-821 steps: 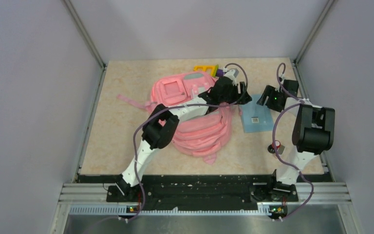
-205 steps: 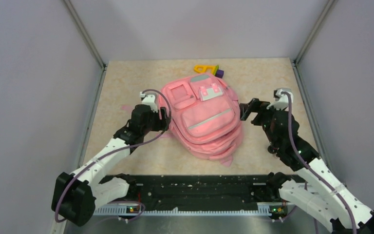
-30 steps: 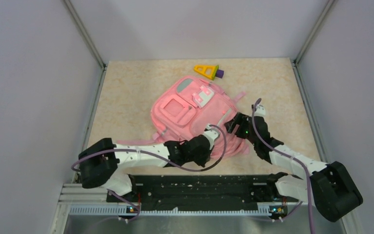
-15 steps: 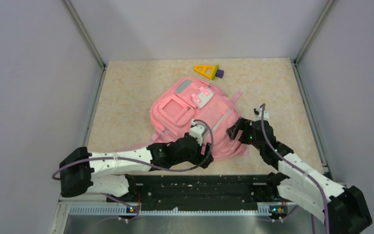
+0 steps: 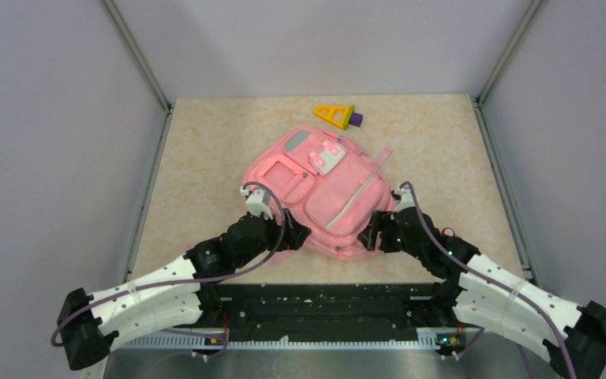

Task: Pack the student bag
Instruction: Zip the student bag at the center of the board.

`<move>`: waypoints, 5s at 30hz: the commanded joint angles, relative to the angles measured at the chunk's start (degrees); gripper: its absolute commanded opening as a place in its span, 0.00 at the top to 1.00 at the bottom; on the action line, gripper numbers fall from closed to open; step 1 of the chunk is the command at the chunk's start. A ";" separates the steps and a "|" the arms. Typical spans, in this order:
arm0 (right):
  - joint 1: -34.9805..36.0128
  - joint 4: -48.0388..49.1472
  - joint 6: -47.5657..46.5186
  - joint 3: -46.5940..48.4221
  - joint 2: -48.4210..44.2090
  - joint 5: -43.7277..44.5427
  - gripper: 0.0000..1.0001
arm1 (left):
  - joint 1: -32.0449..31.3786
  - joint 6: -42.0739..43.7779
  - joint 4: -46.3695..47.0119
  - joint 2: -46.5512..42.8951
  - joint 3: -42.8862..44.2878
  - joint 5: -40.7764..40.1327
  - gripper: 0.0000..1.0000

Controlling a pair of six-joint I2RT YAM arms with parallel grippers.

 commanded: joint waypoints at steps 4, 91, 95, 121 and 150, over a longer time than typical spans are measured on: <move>14.19 0.58 5.91 5.16 7.54 6.94 0.31 | 5.79 -3.80 1.05 -7.13 -4.05 -1.83 0.13; 22.33 -4.05 -2.28 17.97 31.06 17.56 1.00 | 38.10 15.02 24.70 29.13 7.56 8.36 1.00; 22.37 -0.80 -3.38 17.35 31.46 21.60 1.00 | 38.27 14.99 30.75 31.55 8.92 8.86 1.00; 22.34 18.31 -12.50 18.78 36.65 18.42 1.00 | 17.06 -8.39 15.86 3.23 -8.28 1.45 0.17; 21.52 11.39 -14.51 22.74 40.97 29.22 1.00 | 12.12 -17.93 18.67 8.05 -14.62 -2.65 0.98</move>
